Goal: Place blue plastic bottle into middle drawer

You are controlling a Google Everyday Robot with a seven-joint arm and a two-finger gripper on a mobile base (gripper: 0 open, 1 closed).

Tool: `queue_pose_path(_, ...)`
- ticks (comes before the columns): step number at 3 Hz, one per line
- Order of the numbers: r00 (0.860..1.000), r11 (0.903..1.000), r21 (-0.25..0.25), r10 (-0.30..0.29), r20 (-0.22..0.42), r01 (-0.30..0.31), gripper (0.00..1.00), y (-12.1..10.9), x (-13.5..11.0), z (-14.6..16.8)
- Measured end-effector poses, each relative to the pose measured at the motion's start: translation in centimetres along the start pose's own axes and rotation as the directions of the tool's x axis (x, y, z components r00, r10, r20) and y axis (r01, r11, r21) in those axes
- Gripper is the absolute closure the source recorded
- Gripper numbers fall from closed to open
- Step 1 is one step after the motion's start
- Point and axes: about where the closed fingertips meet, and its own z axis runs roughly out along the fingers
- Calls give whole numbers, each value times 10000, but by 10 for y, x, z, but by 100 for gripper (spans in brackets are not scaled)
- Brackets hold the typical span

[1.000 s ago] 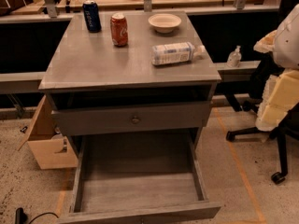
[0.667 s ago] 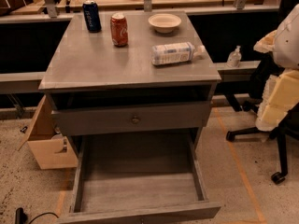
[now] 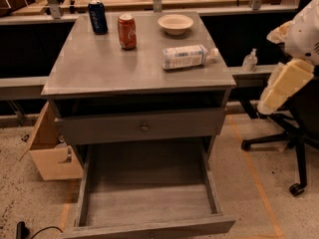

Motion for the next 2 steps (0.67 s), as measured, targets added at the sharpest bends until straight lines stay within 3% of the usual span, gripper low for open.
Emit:
queue_pose_path(1,9854,10000,54,-52,1702,43,0,-51,-2,28)
queue_pose_path(2,9337,9974,-358,-463,3551,631,0,-106,-13,79)
